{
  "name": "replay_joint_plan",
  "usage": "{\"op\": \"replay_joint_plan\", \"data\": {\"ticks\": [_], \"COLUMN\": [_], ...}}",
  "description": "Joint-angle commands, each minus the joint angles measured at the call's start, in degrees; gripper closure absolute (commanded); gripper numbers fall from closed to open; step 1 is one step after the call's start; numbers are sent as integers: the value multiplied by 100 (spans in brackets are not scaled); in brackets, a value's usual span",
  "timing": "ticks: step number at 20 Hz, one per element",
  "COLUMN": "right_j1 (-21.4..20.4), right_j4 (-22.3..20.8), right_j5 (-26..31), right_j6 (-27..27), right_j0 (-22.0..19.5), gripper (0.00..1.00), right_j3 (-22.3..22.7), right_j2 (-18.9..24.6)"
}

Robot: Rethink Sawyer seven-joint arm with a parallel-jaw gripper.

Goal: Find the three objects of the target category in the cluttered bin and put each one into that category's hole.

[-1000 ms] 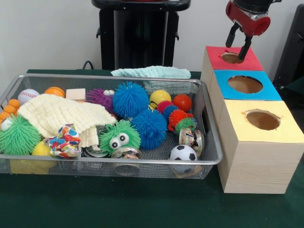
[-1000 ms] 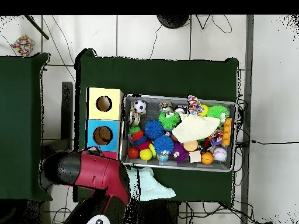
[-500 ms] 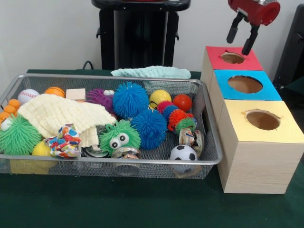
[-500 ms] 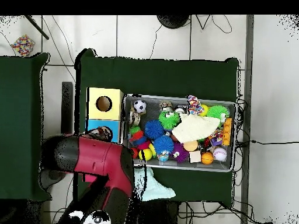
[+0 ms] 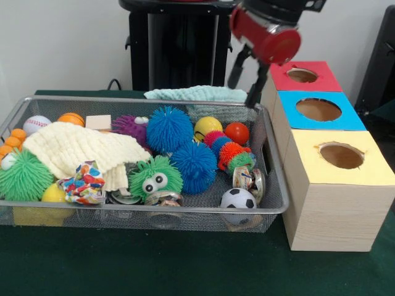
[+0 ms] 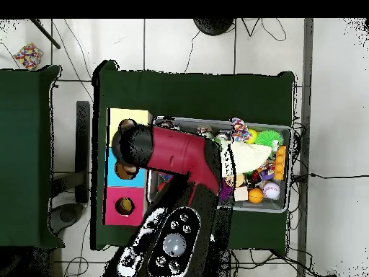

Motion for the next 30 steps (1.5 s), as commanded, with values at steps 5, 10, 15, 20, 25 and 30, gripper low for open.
{"op": "replay_joint_plan", "data": {"ticks": [5,10,15,20,25,30], "right_j1": [658,585,463,651,875,1071], "right_j4": [-1392,-1863,-1982,-2191,-2598,-2896], "right_j5": [-90,-134,-161,-521,-633,-1211], "right_j6": [-2476,-2531,-2092,-1928,-1726,-1880], "right_j0": [-756,-856,-846,-1178,-1214,-1485], "gripper": [0,0,0,0,0,0], "right_j3": [-751,-534,-249,-224,-513,-534], "right_j2": [1742,1978,2106,2264,2030,2247]}}
